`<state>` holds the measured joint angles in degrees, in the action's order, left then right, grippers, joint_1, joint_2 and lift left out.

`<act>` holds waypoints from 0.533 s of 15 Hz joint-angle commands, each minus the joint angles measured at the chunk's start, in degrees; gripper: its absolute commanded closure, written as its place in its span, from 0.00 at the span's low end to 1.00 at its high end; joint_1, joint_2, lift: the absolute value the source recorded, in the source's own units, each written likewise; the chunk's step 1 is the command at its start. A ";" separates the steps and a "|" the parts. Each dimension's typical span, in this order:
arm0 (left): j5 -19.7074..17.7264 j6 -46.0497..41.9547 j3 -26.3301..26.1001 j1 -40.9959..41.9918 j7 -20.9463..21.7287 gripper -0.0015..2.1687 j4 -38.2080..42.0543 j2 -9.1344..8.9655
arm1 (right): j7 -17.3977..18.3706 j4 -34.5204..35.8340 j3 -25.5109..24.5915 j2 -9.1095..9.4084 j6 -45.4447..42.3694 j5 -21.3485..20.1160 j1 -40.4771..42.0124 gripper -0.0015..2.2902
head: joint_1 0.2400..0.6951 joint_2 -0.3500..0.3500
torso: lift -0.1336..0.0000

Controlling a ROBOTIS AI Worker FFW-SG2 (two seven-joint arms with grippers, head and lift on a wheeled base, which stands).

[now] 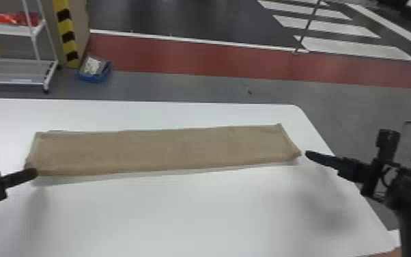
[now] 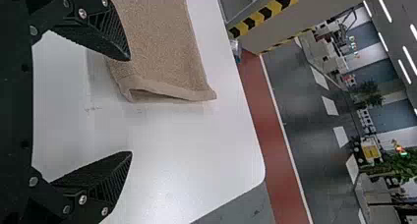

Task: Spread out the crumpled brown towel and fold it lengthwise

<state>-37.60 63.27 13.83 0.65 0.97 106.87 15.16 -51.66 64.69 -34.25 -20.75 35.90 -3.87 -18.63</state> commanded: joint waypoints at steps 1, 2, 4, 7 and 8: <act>-0.37 0.50 2.34 2.34 0.00 0.87 3.17 0.22 | -0.02 0.00 -0.03 0.01 0.10 0.00 -0.09 0.11 | 1.00 0.16 | 0.07; -0.37 0.85 2.78 2.78 0.00 0.87 3.78 0.31 | -0.02 0.00 0.06 -0.08 0.10 0.44 -0.09 0.11 | 1.00 0.17 | 0.07; -0.28 2.08 4.36 3.66 0.35 0.87 4.13 0.31 | -0.02 0.09 0.15 0.09 0.10 0.70 -0.09 0.11 | 1.00 0.19 | 0.07; -0.02 2.08 5.85 4.10 0.79 0.87 3.96 0.57 | -0.02 1.05 0.59 0.53 1.16 0.61 0.09 0.11 | 1.00 0.21 | 0.07; 0.24 1.91 5.77 3.92 0.88 0.87 3.61 0.57 | -0.19 1.67 0.67 0.71 1.86 0.88 0.18 0.11 | 1.00 0.22 | 0.07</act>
<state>-37.68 65.35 19.43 4.72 1.79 110.86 15.68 -51.76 65.66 -33.73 -20.27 36.96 -3.19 -18.64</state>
